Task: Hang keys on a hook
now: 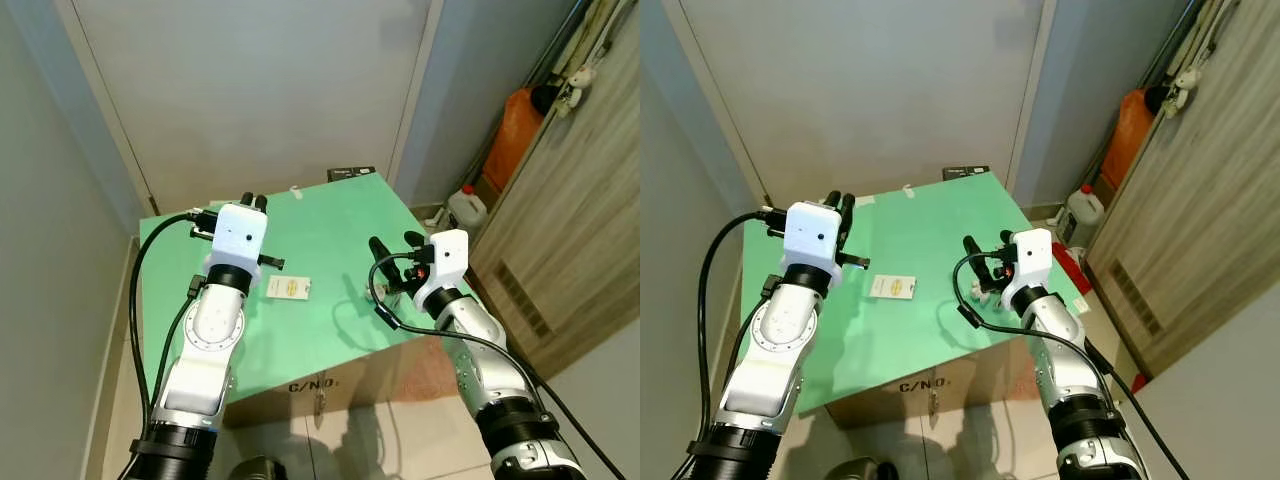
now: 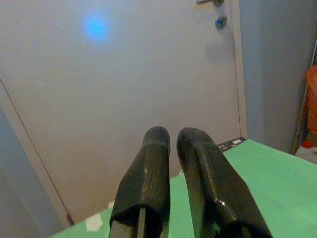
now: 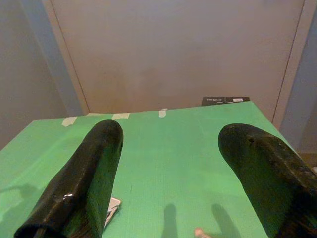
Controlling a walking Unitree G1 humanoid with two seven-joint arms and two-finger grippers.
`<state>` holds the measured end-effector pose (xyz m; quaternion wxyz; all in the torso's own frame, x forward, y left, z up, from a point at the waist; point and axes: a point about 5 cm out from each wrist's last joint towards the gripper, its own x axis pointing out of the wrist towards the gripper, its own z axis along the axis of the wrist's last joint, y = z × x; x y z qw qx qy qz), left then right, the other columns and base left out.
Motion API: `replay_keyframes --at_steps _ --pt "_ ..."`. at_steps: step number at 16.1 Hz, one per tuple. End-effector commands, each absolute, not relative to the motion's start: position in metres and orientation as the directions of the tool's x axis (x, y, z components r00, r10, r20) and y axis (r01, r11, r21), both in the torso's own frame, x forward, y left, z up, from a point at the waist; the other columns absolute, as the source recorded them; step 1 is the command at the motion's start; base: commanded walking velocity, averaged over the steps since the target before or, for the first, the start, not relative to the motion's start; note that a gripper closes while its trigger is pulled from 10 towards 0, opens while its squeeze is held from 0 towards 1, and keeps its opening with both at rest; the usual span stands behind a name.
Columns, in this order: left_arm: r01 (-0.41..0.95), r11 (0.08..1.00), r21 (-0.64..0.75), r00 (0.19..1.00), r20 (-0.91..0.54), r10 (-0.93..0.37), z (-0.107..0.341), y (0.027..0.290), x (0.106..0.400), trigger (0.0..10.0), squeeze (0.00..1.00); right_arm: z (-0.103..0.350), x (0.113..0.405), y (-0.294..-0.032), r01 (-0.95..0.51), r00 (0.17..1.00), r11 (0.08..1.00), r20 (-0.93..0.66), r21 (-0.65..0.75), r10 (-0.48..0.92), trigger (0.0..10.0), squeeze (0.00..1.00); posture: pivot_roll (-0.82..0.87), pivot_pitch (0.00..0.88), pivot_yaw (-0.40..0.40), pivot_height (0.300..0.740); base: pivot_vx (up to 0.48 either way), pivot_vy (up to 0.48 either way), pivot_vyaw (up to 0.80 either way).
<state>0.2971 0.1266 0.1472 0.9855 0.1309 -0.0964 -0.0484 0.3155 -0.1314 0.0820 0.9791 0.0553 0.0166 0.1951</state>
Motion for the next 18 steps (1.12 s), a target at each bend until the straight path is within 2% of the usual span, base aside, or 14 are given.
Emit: replay_keyframes --at_steps 1,3,12,14,17,18 --pt "0.081 0.959 0.272 0.973 0.188 -0.136 0.154 0.123 0.298 10.0 0.00 0.086 0.317 -0.129 -0.393 0.919 0.914 0.010 0.098 0.394 10.0 0.00 0.07 0.000 0.006 0.740 0.409 0.251 0.00" --pt "0.086 0.960 0.265 0.974 0.182 -0.138 0.155 0.121 0.302 10.0 0.00 0.084 0.315 -0.129 -0.399 0.916 0.912 0.006 0.097 0.400 10.0 0.00 0.07 0.000 0.007 0.740 0.409 0.251 0.00" --pt "0.232 0.914 0.333 0.954 0.105 -0.281 0.151 0.099 0.316 10.0 0.00 0.080 0.312 -0.131 -0.399 0.916 0.912 -0.001 0.095 0.401 10.0 0.00 0.04 0.000 0.022 0.740 0.453 0.000 0.00" --pt "0.203 0.915 0.349 0.964 0.091 -0.249 0.150 0.103 0.319 10.0 0.00 0.080 0.311 -0.130 -0.399 0.916 0.912 -0.002 0.096 0.401 10.0 0.00 0.04 0.000 0.025 0.740 0.000 0.000 0.00" --pt "0.255 0.908 0.332 0.954 0.067 -0.293 0.144 0.100 0.318 10.0 0.00 0.079 0.311 -0.130 -0.395 0.918 0.914 -0.006 0.096 0.398 10.0 0.00 0.03 0.000 0.027 0.740 0.000 0.000 0.00" --pt "0.252 0.913 0.321 0.956 0.062 -0.286 0.143 0.101 0.320 10.0 1.00 0.079 0.311 -0.130 -0.394 0.918 0.914 -0.007 0.096 0.397 10.0 0.00 0.03 0.000 0.027 0.740 0.000 0.000 0.00"
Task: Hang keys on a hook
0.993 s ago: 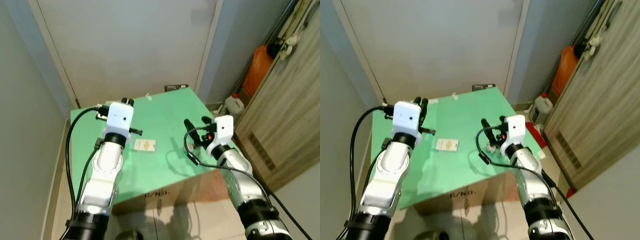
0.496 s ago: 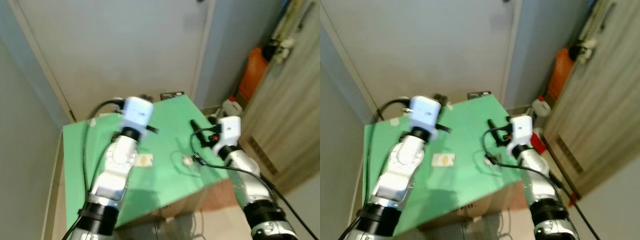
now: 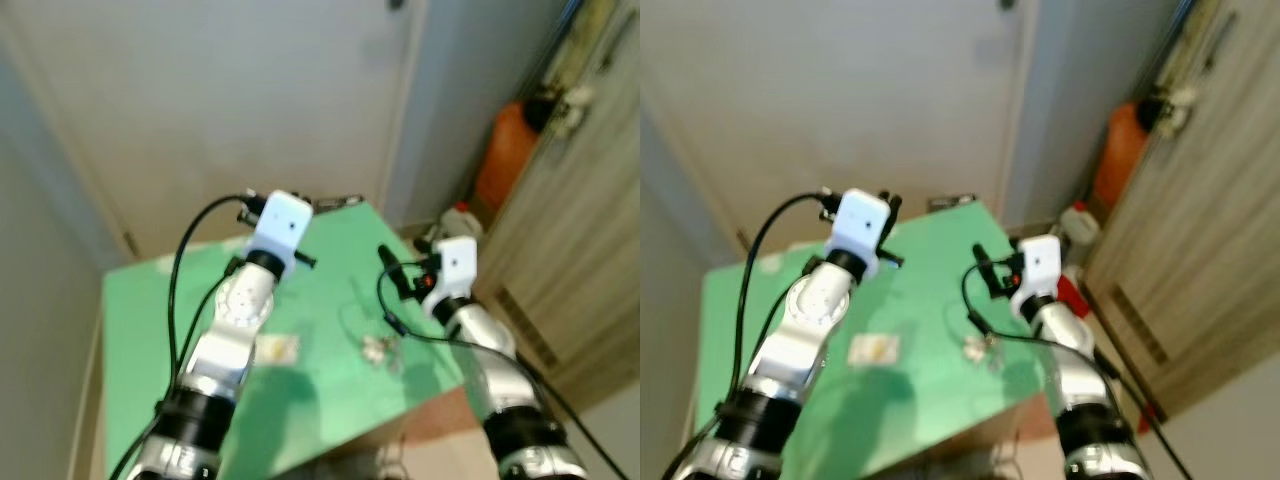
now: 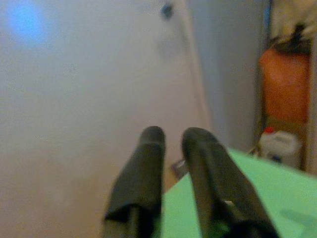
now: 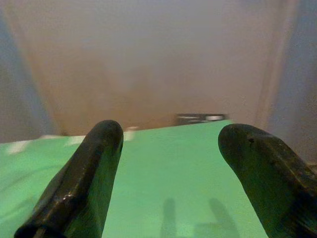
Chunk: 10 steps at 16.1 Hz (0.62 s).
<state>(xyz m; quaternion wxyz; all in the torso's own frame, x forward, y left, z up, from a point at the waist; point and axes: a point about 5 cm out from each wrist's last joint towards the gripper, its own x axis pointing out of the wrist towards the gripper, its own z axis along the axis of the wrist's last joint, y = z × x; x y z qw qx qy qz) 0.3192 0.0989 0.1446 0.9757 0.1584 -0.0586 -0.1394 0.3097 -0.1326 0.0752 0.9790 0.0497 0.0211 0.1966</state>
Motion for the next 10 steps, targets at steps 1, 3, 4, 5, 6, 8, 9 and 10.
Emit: replay_keyframes --at_steps 1,3,4,5,6,8,9,10 --pt "0.249 0.918 0.308 0.958 0.059 -0.279 0.141 0.103 0.321 10.0 1.00 0.079 0.311 -0.130 -0.394 0.918 0.914 -0.007 0.095 0.397 10.0 0.00 0.03 0.000 0.027 0.740 0.000 0.000 0.00" --pt "0.230 0.927 0.298 0.968 0.029 -0.249 0.136 0.110 0.329 10.0 1.00 0.080 0.311 -0.131 -0.392 0.919 0.915 -0.008 0.092 0.394 10.0 0.00 0.03 0.000 0.028 0.740 0.000 0.000 0.00" --pt "0.230 0.927 0.296 0.968 0.024 -0.248 0.135 0.111 0.330 10.0 1.00 0.080 0.312 -0.131 -0.391 0.919 0.916 -0.008 0.091 0.393 10.0 0.00 0.02 0.000 0.028 0.740 0.000 0.000 0.00" --pt "0.235 0.927 0.294 0.968 0.018 -0.251 0.133 0.112 0.330 10.0 1.00 0.080 0.312 -0.132 -0.388 0.921 0.917 -0.007 0.090 0.391 10.0 0.00 0.02 0.000 0.029 0.740 0.000 0.000 0.00" --pt "0.242 0.924 0.296 0.967 0.007 -0.255 0.129 0.113 0.331 10.0 1.00 0.080 0.311 -0.132 -0.386 0.922 0.918 -0.007 0.089 0.388 10.0 0.00 0.02 0.000 0.029 0.740 0.000 0.000 0.00" --pt "0.256 0.920 0.297 0.964 -0.010 -0.265 0.124 0.114 0.333 10.0 1.00 0.080 0.310 -0.133 -0.385 0.922 0.919 -0.006 0.089 0.387 10.0 0.00 0.02 0.000 0.030 0.740 0.000 0.000 0.00" --pt "0.273 0.917 0.291 0.961 -0.033 -0.276 0.120 0.115 0.335 10.0 1.00 0.080 0.309 -0.133 -0.383 0.923 0.919 -0.006 0.089 0.385 10.0 0.00 0.02 0.000 0.031 0.740 0.000 0.000 0.00" --pt "0.286 0.914 0.287 0.958 -0.047 -0.284 0.117 0.116 0.336 10.0 1.00 0.080 0.309 -0.134 -0.383 0.923 0.920 -0.007 0.089 0.385 10.0 0.00 0.01 0.000 0.031 0.740 0.000 0.000 0.00"
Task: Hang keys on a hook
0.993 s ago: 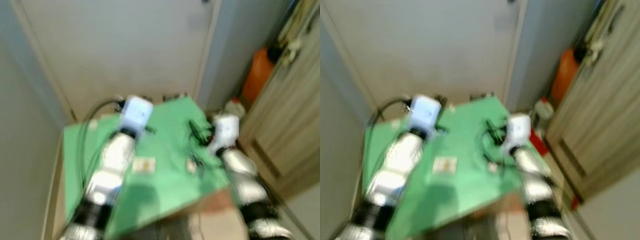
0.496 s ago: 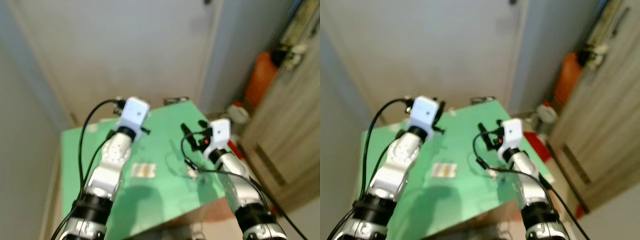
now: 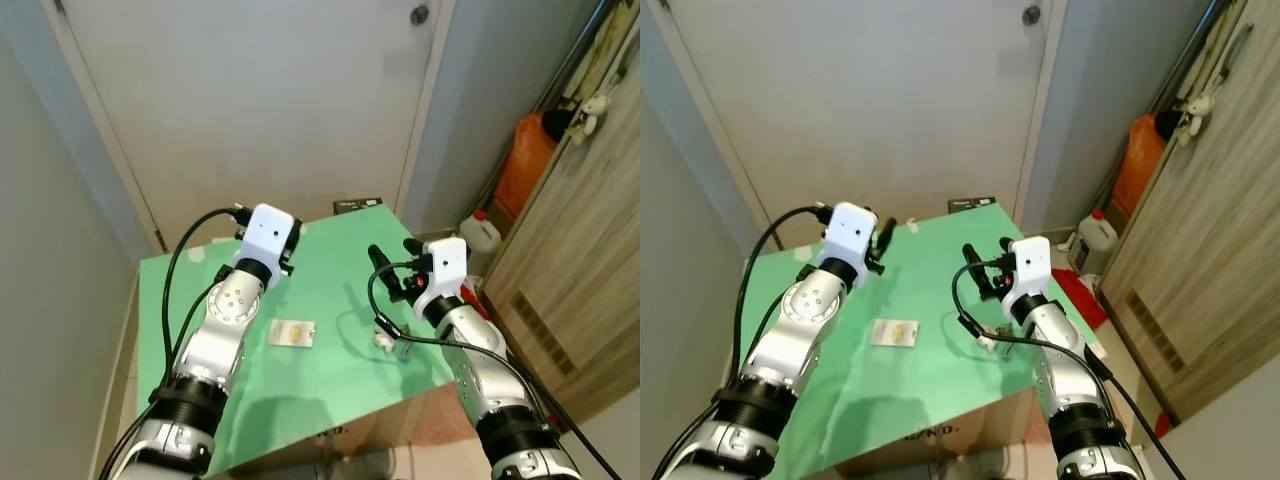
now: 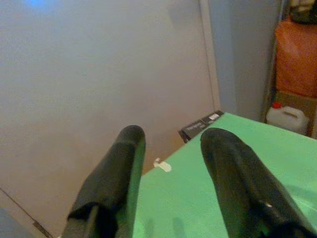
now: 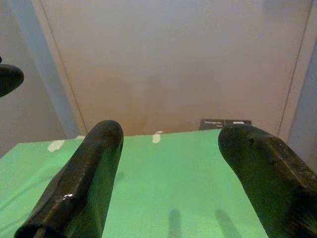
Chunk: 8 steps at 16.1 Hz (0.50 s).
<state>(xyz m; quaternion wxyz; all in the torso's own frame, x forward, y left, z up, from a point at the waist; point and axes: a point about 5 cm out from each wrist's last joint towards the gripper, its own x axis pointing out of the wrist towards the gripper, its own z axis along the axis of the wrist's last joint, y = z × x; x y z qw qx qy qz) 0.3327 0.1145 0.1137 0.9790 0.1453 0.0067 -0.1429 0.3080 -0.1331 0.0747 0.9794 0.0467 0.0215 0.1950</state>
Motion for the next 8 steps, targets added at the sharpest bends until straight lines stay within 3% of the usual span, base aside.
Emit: replay_keyframes --at_steps 1,7,8 --pt "0.296 0.912 0.285 0.955 -0.055 -0.292 0.115 0.116 0.336 10.0 1.00 0.080 0.308 -0.134 -0.382 0.923 0.920 -0.008 0.089 0.384 10.0 0.00 0.01 0.000 0.030 0.740 0.000 0.000 0.00" --pt "0.323 0.906 0.275 0.946 -0.114 -0.303 0.100 0.120 0.343 10.0 1.00 0.078 0.300 -0.143 -0.371 0.927 0.925 -0.019 0.077 0.373 10.0 0.00 -0.02 0.000 0.036 0.740 0.000 0.000 0.00" --pt "0.343 0.901 0.264 0.938 -0.139 -0.316 0.096 0.118 0.344 10.0 0.71 0.078 0.299 -0.145 -0.368 0.929 0.927 -0.020 0.075 0.371 10.0 0.00 -0.03 0.000 0.036 0.740 0.000 0.000 0.00"
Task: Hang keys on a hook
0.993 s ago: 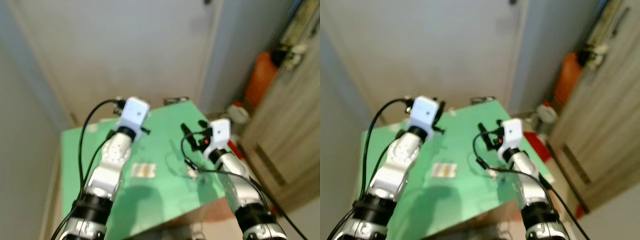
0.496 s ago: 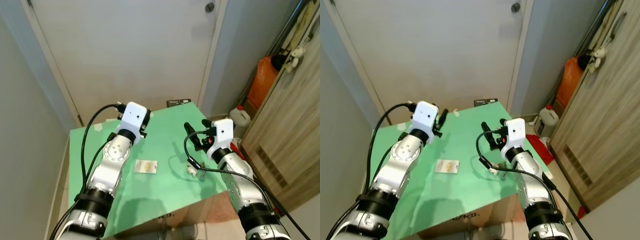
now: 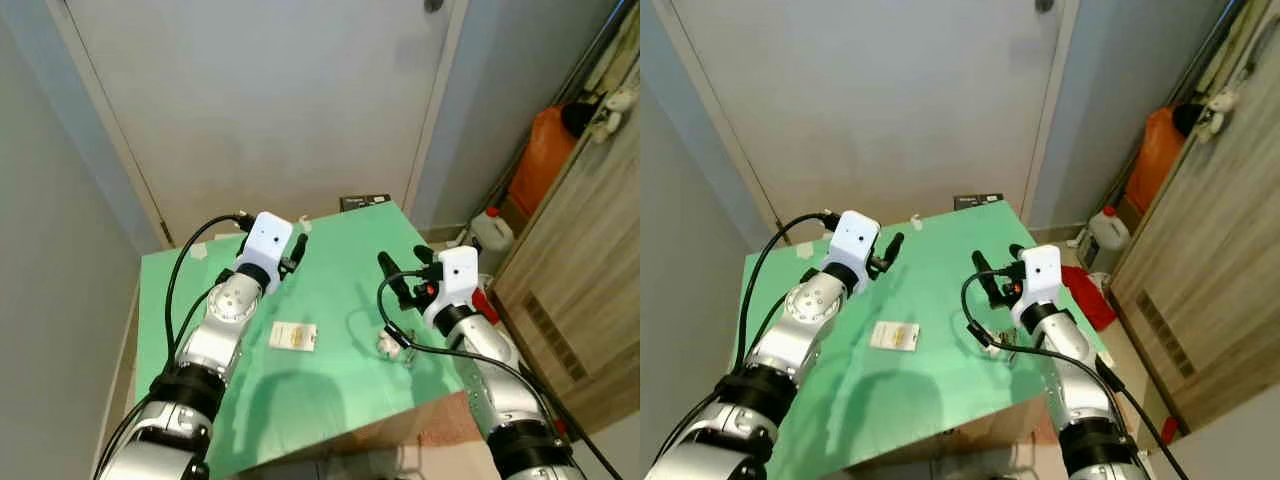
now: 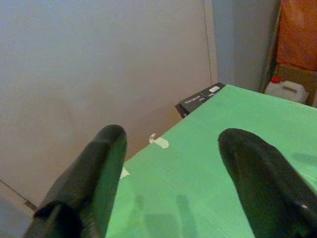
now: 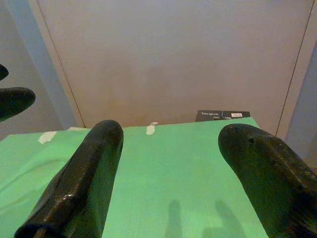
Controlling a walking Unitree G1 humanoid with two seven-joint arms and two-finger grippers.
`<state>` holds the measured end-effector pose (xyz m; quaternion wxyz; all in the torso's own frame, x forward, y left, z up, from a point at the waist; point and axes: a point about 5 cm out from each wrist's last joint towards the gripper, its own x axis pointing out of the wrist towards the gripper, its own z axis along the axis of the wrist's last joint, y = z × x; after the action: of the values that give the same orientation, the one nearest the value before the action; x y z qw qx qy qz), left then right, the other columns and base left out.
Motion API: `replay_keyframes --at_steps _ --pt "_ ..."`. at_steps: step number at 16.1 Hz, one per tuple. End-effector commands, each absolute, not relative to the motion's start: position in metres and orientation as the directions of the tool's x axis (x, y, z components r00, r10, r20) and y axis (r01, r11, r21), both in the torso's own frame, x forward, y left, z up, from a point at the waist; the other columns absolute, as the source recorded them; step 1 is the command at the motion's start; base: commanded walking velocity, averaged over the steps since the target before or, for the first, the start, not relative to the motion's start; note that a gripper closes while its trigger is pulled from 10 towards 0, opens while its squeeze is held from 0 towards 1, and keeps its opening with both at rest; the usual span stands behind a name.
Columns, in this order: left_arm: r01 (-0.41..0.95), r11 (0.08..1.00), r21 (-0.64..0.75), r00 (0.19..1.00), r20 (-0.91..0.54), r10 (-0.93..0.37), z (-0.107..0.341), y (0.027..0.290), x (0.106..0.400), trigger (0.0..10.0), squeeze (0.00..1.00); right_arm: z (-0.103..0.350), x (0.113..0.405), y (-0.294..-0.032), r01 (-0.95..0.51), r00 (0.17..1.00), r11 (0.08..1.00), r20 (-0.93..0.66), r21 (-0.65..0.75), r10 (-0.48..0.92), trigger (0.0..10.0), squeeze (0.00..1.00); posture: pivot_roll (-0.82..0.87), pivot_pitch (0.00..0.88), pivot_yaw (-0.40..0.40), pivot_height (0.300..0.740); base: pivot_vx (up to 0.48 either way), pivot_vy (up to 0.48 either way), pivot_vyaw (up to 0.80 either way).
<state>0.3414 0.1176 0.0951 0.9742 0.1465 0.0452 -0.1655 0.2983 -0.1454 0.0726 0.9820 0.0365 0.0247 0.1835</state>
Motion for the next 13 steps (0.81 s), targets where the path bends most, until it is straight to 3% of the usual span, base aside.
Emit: replay_keyframes --at_steps 1,2,6,13 --pt "0.358 0.897 0.260 0.932 -0.161 -0.325 0.092 0.116 0.344 10.0 0.07 0.078 0.298 -0.146 -0.367 0.929 0.927 -0.022 0.075 0.370 10.0 0.00 -0.03 0.000 0.037 0.740 0.000 0.000 0.00" --pt "0.361 0.895 0.261 0.930 -0.172 -0.325 0.089 0.114 0.345 10.0 0.00 0.077 0.297 -0.146 -0.367 0.929 0.927 -0.025 0.074 0.370 10.0 0.00 -0.04 0.000 0.037 0.740 0.000 0.000 0.00" --pt "0.382 0.887 0.259 0.918 -0.219 -0.331 0.075 0.111 0.344 10.0 0.00 0.077 0.287 -0.149 -0.370 0.927 0.927 -0.045 0.056 0.373 10.0 0.00 -0.08 0.000 0.043 0.740 0.000 0.000 0.00" --pt "0.386 0.889 0.245 0.913 -0.237 -0.332 0.068 0.109 0.344 10.0 0.00 0.075 0.277 -0.158 -0.333 0.938 0.941 -0.078 0.058 0.337 10.0 0.00 -0.11 0.000 0.057 0.706 0.000 0.000 0.40"
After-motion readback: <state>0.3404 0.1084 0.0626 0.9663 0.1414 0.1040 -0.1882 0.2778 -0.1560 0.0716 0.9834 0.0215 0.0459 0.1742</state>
